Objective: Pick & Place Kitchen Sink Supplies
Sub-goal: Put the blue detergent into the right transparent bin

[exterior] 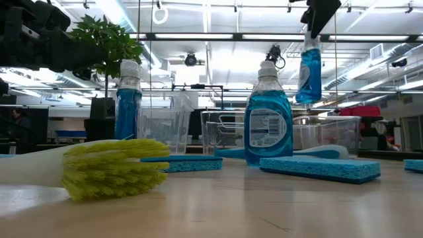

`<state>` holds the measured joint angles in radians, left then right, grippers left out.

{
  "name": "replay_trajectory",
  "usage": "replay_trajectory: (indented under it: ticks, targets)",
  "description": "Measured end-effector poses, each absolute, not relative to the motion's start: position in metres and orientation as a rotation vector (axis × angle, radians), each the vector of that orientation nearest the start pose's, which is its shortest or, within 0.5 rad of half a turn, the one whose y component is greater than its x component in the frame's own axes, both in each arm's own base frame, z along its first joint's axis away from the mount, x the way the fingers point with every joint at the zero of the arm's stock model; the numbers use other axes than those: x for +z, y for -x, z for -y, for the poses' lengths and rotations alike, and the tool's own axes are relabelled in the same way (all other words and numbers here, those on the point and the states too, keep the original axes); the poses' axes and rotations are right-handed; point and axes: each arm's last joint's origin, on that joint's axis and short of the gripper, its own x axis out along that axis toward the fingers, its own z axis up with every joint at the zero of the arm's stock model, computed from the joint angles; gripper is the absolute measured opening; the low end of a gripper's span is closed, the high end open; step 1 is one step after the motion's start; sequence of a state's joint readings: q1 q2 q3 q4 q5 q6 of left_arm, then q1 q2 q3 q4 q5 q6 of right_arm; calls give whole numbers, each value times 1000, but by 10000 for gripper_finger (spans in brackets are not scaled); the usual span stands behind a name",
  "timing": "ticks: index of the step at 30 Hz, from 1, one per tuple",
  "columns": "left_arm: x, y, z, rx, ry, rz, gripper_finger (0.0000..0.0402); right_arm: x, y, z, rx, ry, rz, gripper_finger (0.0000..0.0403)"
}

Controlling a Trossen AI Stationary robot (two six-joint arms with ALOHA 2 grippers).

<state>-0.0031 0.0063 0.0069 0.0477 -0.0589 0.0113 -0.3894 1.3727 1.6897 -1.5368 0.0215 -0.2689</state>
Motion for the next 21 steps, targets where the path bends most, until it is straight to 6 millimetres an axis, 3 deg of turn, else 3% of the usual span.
replay_trajectory:
  ticks: [14,21]
  targets:
    - [170,-98,-1,56,-10,48,44,407,-184,121,-388,-41,-1218,116]
    - [170,-97,-1,56,-10,48,44,398,-189,147,-512,-162,-1198,116]
